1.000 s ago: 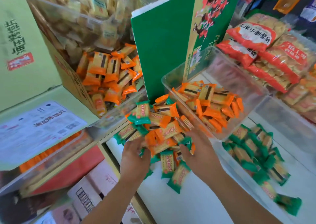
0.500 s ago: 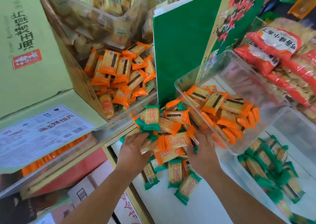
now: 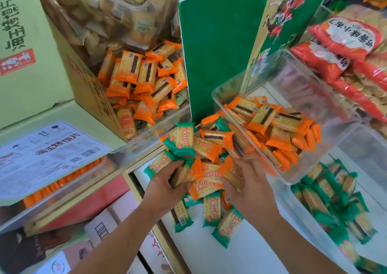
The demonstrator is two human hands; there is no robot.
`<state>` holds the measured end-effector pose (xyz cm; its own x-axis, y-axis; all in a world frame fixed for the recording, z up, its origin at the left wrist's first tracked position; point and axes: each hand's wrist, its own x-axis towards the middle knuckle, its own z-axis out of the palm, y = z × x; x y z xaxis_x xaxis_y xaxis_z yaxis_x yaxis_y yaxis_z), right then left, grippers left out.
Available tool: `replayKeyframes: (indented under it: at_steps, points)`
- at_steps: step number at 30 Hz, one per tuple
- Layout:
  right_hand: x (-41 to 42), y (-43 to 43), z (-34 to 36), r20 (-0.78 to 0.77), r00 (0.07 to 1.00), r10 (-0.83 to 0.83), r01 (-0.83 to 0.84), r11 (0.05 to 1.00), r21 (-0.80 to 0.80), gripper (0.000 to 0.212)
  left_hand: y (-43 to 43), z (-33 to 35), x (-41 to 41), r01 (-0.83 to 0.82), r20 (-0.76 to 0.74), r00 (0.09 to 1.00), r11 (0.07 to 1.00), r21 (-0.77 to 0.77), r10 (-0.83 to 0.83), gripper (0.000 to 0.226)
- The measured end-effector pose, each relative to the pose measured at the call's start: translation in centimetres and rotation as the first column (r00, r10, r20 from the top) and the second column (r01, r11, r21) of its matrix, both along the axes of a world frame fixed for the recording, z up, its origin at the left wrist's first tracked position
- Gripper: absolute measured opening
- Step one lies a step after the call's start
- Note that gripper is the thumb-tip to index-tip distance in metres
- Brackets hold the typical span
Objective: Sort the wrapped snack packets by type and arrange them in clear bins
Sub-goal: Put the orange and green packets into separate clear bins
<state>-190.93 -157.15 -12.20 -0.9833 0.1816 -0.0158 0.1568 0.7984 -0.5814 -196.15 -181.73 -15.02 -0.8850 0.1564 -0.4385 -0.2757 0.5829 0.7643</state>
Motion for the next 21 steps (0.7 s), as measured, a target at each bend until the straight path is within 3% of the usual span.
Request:
replayKeyframes:
  at_steps: [4,8,11,14,17,21]
  points:
    - [-2.0,-1.4,-0.4,0.119,0.973,0.195,-0.203,0.977,0.059,0.061,0.3,-0.1,0.7,-0.010,0.043,0.999,0.998,0.063,0.008,0.057]
    - [-3.1,-1.2,0.0,0.329,0.912,0.247,-0.280,0.958,0.056,0.074,0.7,0.7,1.1,0.005,0.005,1.000,1.000,0.001,-0.005,0.062]
    - [-2.9,-0.9,0.8,0.360,0.900,0.245,-0.319,0.934,0.162,0.073,1.6,1.5,1.5,-0.001,-0.036,0.999,1.000,-0.015,0.000,0.064]
    - [-1.5,-0.6,2.1,0.358,0.921,0.155,-0.208,0.971,0.114,0.071,2.1,2.4,2.4,-0.067,0.002,0.998,0.996,0.064,0.067,0.064]
    - [0.2,0.9,4.6,0.291,0.956,0.036,-0.021,0.998,-0.057,0.064,3.3,5.1,2.9,-0.147,0.034,0.989,0.976,0.162,0.143,0.067]
    - [0.2,4.6,9.3,0.216,0.953,-0.211,0.268,0.920,-0.287,0.051,8.2,10.4,0.6,-0.109,-0.037,0.992,0.957,0.269,0.123,0.064]
